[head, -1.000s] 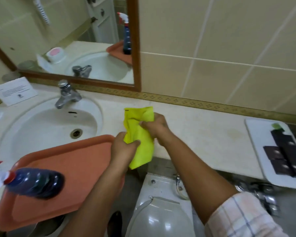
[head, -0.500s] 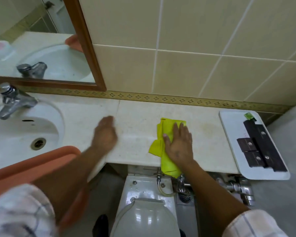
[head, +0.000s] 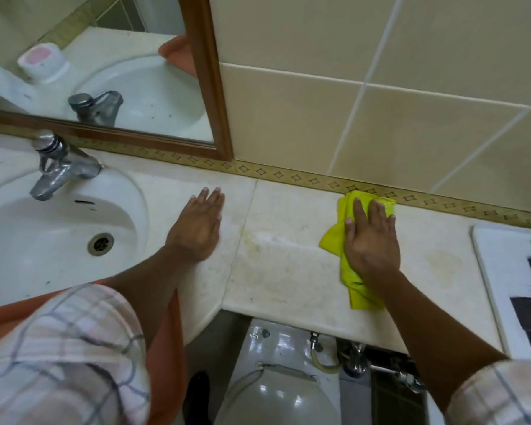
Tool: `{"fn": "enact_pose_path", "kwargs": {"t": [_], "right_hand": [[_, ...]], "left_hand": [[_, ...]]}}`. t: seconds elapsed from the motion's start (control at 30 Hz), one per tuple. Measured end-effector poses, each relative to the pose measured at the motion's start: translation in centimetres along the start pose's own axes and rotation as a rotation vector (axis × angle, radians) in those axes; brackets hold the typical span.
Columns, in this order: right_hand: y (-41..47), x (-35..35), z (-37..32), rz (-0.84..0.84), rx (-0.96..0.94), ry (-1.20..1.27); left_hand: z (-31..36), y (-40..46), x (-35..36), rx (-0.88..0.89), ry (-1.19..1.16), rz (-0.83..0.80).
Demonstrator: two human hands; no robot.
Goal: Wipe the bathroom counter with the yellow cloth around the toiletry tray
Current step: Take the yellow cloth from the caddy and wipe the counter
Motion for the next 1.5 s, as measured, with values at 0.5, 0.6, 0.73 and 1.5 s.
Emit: {"fn": "enact_pose_path", "kwargs": {"t": [0.5, 0.6, 0.73, 1.5], "right_hand": [[0.8, 4.4, -18.5, -0.096, -0.188, 0.001], [-1.3, 4.2, -19.4, -0.127, -0.259, 0.029], [-9.4, 4.0, -18.6, -0.121, -0.330, 0.085], [-3.4, 1.9, -7.3, -0.146, -0.210, 0.043]], "left_hand": [[0.2, 0.3, -0.4, -0.003, 0.059, -0.003], [0.3, 0.2, -0.6, 0.005, 0.062, -0.001], [0.4, -0.1, -0.8, -0.013, 0.052, -0.024], [0.4, -0.4, -1.1, 0.052, -0.043, 0.048]]}}
Point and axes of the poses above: each hand's wrist, its own y-axis towards the middle knuckle, its own x-axis out of the palm, z = x × y, the point moved 8 cm from there along y, towards the middle knuckle, and after that the axes turned 1 degree about -z, right-handed, at the moved point
